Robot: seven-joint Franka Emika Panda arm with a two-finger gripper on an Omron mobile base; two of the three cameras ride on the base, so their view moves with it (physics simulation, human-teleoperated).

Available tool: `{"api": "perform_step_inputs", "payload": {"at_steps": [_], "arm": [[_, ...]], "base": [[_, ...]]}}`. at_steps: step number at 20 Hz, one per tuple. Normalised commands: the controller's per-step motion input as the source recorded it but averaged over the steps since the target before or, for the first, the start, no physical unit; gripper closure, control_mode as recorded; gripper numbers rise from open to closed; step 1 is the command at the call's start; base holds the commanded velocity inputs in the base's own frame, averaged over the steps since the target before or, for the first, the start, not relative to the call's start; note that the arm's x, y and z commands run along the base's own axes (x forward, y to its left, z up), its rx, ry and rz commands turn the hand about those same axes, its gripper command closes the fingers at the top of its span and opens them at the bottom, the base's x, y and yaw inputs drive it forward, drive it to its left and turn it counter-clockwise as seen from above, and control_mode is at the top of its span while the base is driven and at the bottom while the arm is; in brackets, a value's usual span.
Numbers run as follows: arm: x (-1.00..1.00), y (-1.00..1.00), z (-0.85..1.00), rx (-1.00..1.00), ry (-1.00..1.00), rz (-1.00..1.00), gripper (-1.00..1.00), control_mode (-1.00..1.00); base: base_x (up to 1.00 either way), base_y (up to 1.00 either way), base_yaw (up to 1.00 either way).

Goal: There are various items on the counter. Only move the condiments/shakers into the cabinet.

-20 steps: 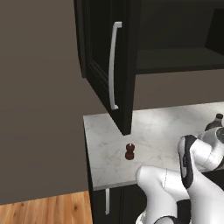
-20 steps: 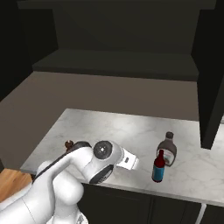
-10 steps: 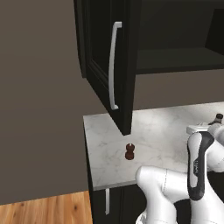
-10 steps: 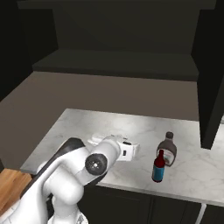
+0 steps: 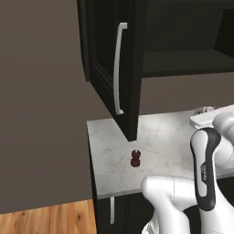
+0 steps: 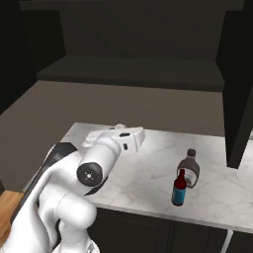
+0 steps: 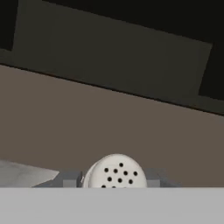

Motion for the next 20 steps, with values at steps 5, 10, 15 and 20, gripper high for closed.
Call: {"api": "perform_step_inputs", "payload": {"at_steps": [5,10,15,20], "arm": [[0.00,0.57,1.00,-0.27,0.00,0.05,1.00,-1.00],[0.07,0.59,1.00,-0.15,0.00,0.02,1.00,-1.00],[0.47,0.35,1.00,-0.02,0.06,0.00,1.00,-1.00],[0.83,0.05,0.88,0.10,0.45,0.00,1.00,-1.00]], "base": [[0.00,0.00,0.00],[0.00,0.00,0.00],[0.00,0.00,0.00],[0.00,0.00,0.00]]}}
